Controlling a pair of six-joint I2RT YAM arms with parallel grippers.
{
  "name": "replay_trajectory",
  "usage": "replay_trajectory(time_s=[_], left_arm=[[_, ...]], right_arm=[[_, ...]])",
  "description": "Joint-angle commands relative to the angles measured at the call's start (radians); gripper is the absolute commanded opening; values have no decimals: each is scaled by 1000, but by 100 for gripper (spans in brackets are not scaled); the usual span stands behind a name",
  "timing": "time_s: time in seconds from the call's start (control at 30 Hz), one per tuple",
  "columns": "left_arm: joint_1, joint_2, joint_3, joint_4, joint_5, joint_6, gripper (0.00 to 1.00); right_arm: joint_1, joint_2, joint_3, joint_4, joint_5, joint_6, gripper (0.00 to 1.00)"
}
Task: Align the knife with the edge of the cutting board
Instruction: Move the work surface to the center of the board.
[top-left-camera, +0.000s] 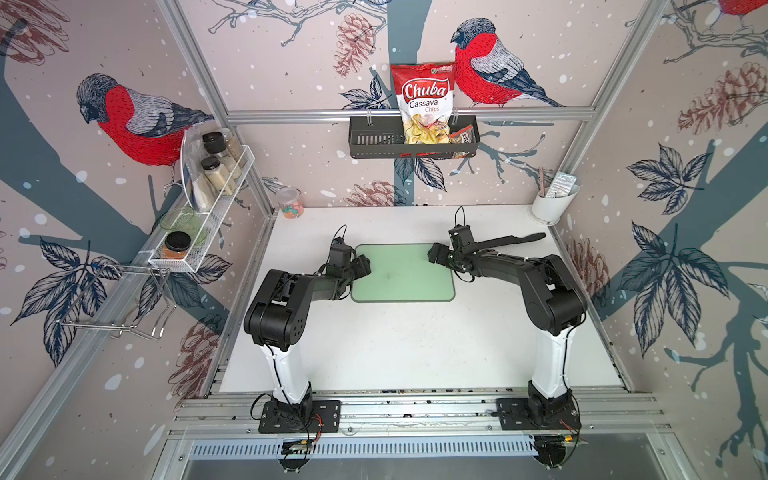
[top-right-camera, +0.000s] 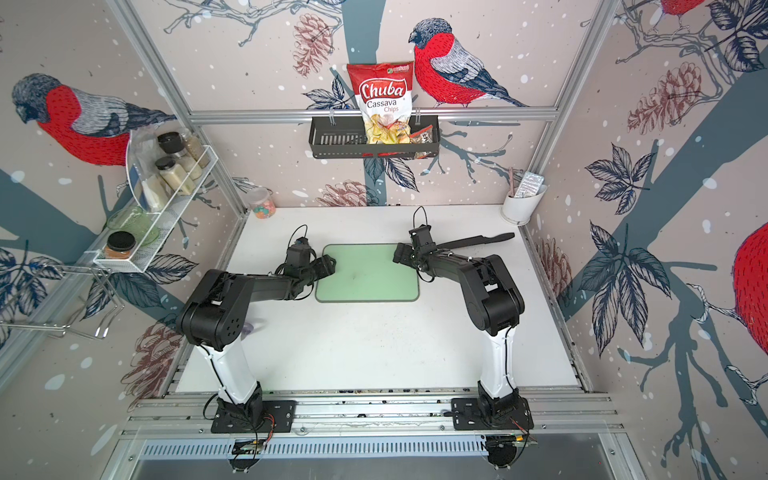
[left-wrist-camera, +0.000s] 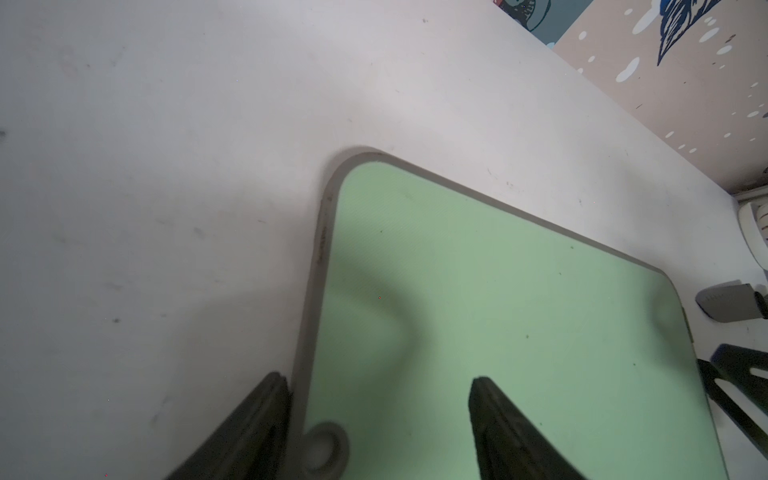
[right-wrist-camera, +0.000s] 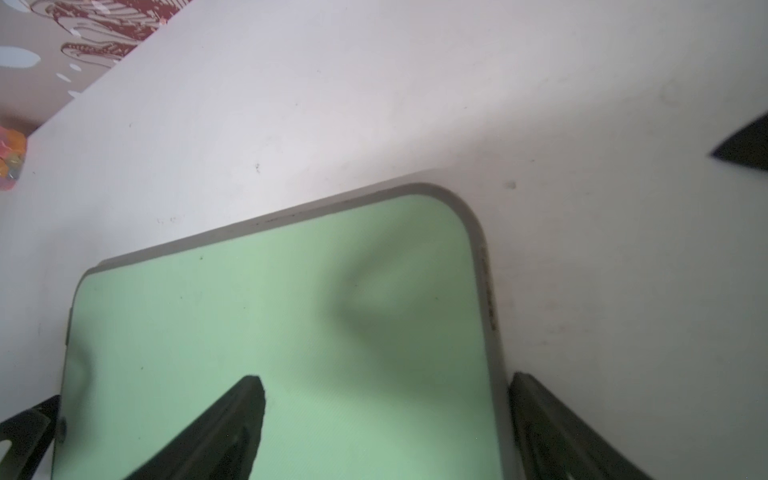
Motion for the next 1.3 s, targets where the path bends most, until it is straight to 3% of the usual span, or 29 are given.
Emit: replay_trajectory(time_s=[0.0, 0.23, 0.3, 0.43, 0.5, 0.63, 0.8, 0.9, 1.03, 1.1, 1.2, 1.27], left_arm=[[14, 21, -10, -392, 120, -36, 73], [15, 36, 27, -418, 103, -28, 75], [15, 34, 29, -427, 88, -27, 77], [15, 19, 55, -473, 42, -23, 90], [15, 13, 82, -514, 9, -25, 96], [15, -25, 155, -613, -115, -10, 96], [16, -162, 226, -723, -273, 16, 96], [-7, -338, 191, -715, -364, 23, 97], [-78, -529, 96, -654, -383, 64, 96], [-96, -592, 29, -613, -310, 70, 96], [-109, -667, -64, -589, -240, 52, 96], [-114, -711, -124, -578, -201, 49, 96]], right_arm=[[35, 37, 1, -201, -185, 42, 93], [15, 39, 2, -207, -169, 41, 94], [6, 27, -4, -205, -154, 41, 99], [-11, -14, -6, -227, -88, 29, 100], [-23, -45, -6, -239, -51, 23, 100], [-48, -130, 3, -277, 46, -11, 100], [-78, -289, 17, -320, 161, -75, 100], [-80, -455, -41, -241, 268, -137, 100], [-150, -588, -142, -93, 415, -168, 100], [-244, -588, -160, -61, 367, -115, 100], [-403, -514, -139, -16, 70, -96, 100], [-470, -426, -75, -45, -59, -144, 100]])
